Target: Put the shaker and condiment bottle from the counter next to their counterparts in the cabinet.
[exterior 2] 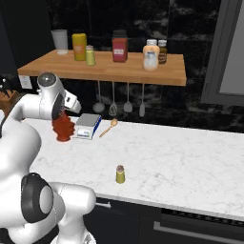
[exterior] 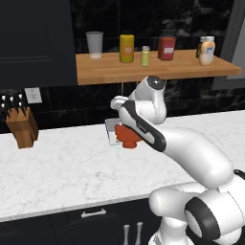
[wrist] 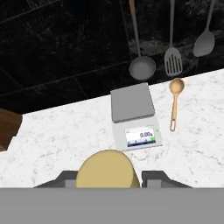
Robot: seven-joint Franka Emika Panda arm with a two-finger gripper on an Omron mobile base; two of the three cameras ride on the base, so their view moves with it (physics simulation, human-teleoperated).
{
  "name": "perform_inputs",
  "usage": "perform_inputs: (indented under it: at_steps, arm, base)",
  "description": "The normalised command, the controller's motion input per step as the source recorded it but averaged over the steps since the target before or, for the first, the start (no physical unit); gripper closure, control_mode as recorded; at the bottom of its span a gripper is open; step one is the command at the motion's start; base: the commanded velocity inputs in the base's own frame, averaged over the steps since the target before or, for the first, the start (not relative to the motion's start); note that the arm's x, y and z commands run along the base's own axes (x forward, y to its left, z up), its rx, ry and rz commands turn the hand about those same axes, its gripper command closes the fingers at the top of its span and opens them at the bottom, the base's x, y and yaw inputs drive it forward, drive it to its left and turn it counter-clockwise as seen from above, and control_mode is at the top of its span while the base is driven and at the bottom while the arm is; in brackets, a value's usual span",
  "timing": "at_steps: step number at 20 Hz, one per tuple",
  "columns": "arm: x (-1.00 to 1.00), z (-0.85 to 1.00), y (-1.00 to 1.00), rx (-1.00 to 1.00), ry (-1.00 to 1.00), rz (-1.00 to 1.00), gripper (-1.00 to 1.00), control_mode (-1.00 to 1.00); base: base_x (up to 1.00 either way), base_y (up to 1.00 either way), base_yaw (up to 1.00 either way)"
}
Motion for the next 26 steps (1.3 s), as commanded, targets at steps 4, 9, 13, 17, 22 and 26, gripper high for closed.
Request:
perform_inputs:
  at_steps: [4,9,13,17,22,26]
  arm:
    - [-0.21,1.0,0.0,0.0,-0.22,0.0,1.0,-1.0]
    - [-0.37,0.99,-0.02,0.02,-0.22,0.0,1.0,-1.0]
    - [-0.23,0.88,-0.2,0.09,-0.14,0.0,1.0,-1.0]
    - [-0.16,0.82,-0.33,0.14,-0.02,-0.01,1.0,-1.0]
    - [-0.02,0.72,-0.34,0.07,0.0,-0.03,1.0,-1.0]
    - [0.0,0.64,-0.44,0.01,0.0,-0.03,1.0,-1.0]
  base:
    - [0.0,0.0,0.0]
    - [0.0,0.0,0.0]
    - [0.0,0.0,0.0]
    - [0.0,0.0,0.0]
    - [0.0,0.0,0.0]
    - [0.0,0.0,0.0]
